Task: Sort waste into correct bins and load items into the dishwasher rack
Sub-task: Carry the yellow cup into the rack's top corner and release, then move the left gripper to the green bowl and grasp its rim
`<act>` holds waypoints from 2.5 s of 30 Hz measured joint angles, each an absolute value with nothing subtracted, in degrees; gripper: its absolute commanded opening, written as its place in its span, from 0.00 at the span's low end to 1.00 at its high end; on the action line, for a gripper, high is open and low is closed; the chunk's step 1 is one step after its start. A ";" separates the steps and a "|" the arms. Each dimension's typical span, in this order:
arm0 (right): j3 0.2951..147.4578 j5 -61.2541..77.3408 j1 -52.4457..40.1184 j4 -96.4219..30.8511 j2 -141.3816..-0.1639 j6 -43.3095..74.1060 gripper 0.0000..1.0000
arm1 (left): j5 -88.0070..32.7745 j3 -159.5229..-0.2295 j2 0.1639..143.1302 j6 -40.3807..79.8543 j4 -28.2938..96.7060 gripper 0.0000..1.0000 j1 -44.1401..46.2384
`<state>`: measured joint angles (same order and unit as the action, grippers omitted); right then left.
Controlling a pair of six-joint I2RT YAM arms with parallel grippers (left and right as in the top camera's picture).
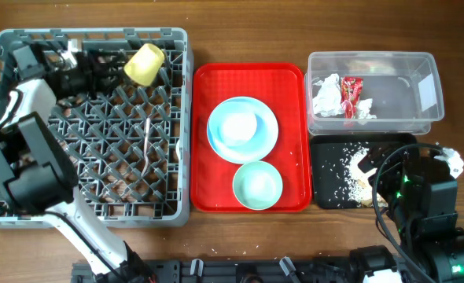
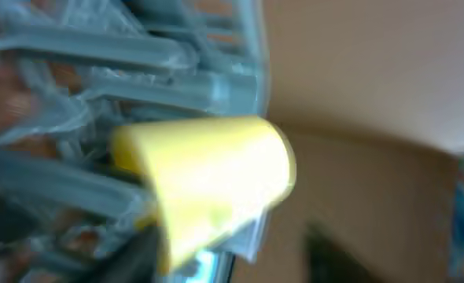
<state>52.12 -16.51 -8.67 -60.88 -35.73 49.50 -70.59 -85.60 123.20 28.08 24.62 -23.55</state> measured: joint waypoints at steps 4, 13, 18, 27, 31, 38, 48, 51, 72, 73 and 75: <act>52.12 -16.51 -8.67 -60.88 -35.73 49.50 1.00 | -68.10 -85.49 116.14 28.10 25.76 1.00 -23.64; 52.12 -16.51 -8.67 -60.90 -35.73 49.50 1.00 | -52.69 -85.12 95.33 21.12 33.47 0.04 -15.88; 52.12 -16.53 -8.67 -60.86 -35.73 49.50 1.00 | -34.98 -85.12 97.60 17.06 29.71 0.04 -3.36; 52.12 -16.53 -8.67 -60.88 -35.73 49.50 1.00 | 0.93 -85.12 108.75 16.56 24.84 0.04 5.15; 52.12 -16.51 -8.67 -60.88 -35.73 49.50 1.00 | 2.79 -85.12 109.19 16.56 27.16 0.04 3.20; 52.12 -16.53 -8.67 -60.88 -35.73 49.50 1.00 | 3.53 -85.69 107.35 16.64 37.08 0.04 2.98; 52.12 -16.53 -8.67 -60.88 -35.73 49.50 1.00 | -6.42 -84.77 85.89 18.57 45.10 0.74 3.27; 52.12 -16.53 -8.67 -60.88 -35.73 49.50 1.00 | -15.31 -84.82 83.29 18.79 48.12 1.00 5.56; 52.12 -16.51 -8.67 -60.88 -35.73 49.50 1.00 | -13.52 -84.47 109.01 26.63 58.72 0.53 54.22; 52.12 -16.53 -8.67 -60.88 -35.73 49.50 1.00 | -12.12 -84.47 110.37 27.70 58.70 0.51 55.57; 52.12 -16.53 -8.67 -60.88 -35.73 49.50 1.00 | -8.60 -84.36 113.08 30.28 58.04 0.45 58.63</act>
